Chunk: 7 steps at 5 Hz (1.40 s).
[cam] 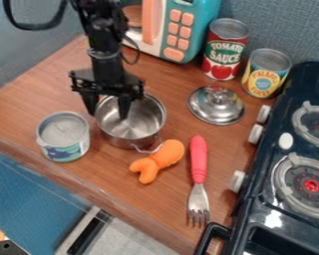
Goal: Grab the silver pot and put it on the left side of the can
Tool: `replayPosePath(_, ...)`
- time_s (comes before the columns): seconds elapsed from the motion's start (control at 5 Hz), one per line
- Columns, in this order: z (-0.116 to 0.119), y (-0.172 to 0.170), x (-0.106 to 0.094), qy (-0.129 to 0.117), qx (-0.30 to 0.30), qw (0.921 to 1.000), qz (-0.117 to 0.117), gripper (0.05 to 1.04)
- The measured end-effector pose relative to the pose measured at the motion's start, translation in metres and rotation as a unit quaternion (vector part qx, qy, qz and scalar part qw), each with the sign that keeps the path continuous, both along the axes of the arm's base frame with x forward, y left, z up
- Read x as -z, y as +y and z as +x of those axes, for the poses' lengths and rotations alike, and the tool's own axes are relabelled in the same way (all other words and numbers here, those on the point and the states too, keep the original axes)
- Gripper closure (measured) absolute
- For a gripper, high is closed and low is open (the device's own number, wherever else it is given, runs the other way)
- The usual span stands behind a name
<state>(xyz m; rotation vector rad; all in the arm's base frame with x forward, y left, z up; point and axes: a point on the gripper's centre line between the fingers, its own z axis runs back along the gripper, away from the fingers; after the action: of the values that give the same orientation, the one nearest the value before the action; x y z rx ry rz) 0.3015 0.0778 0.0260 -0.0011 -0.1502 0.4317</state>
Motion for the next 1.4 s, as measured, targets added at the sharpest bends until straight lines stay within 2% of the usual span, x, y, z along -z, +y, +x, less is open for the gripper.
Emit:
replayPosePath(0.2,-0.001,-0.001,0.002,-0.002,-0.002,1.0,0.0,0.707)
replayPosePath(0.4,-0.001,-0.001,0.002,-0.004,-0.012,0.9999,-0.002,0.923)
replayPosePath(0.6,-0.001,0.001,0.001,-0.005,-0.012,0.9999,-0.003,1.0)
replayPosePath(0.8,-0.004,0.01,-0.006,-0.011,-0.032,0.9994,-0.011,1.002)
replayPosePath(1.0,-0.009,0.036,-0.025,-0.024,-0.068,0.9972,-0.019,1.014)
replayPosePath(1.2,-0.017,0.072,-0.047,-0.051,-0.112,0.9923,-0.02,1.015)
replayPosePath(1.4,-0.037,0.11,-0.06,-0.059,-0.172,0.9831,-0.014,1.015)
